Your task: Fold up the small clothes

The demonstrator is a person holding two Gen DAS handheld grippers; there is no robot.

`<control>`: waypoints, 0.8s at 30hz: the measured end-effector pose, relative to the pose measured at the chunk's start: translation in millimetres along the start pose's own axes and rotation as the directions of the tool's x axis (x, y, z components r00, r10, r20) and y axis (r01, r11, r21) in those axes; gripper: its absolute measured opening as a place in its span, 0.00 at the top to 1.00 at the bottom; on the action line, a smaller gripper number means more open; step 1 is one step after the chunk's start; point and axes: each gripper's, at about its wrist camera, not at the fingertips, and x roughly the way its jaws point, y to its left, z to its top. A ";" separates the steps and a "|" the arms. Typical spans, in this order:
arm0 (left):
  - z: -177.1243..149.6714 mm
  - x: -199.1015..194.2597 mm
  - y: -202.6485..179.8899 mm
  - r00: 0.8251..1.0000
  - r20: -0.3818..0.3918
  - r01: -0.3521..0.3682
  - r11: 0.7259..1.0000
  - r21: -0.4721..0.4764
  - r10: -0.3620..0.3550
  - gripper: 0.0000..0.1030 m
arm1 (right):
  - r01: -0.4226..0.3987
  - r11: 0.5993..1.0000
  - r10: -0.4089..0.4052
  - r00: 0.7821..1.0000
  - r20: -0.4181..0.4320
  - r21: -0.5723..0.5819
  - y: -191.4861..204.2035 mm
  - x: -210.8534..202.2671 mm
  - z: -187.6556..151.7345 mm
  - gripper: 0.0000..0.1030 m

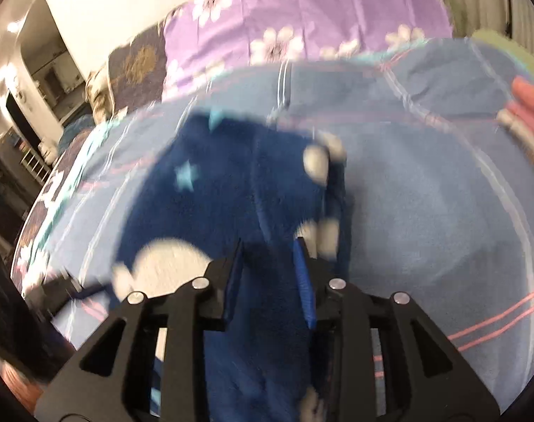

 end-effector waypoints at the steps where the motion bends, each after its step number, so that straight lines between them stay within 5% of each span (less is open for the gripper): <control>1: 1.2 0.1 0.1 1.000 -0.004 0.004 1.000 -0.001 -0.004 0.50 | 0.004 0.999 -0.003 1.000 0.029 -0.035 8.4 -3.1 8.6 0.65; 4: 0.0 -0.1 0.6 1.000 -0.003 0.011 1.000 0.011 -0.011 0.50 | -0.014 0.994 0.017 1.000 0.022 -0.110 29.6 13.2 24.8 0.58; 7: -4.1 -1.6 2.1 1.000 0.010 0.016 1.000 0.001 -0.017 0.50 | 0.108 0.983 -0.124 0.987 -0.104 -0.147 23.7 80.4 19.2 0.49; 9: -4.5 0.9 2.5 1.000 0.025 0.011 1.000 -0.010 -0.011 0.50 | 0.065 0.993 -0.076 0.990 -0.121 -0.095 7.7 104.1 14.1 0.49; 16: -7.2 0.7 -1.3 0.999 0.040 -0.020 1.000 0.005 0.020 0.49 | 0.093 0.988 -0.103 0.992 -0.079 -0.123 13.9 91.5 11.5 0.47; 24: -9.5 -15.6 2.1 0.998 0.045 -0.047 0.999 -0.021 0.048 0.47 | 0.203 0.956 -0.187 0.978 0.097 -0.210 30.9 18.4 -13.1 0.44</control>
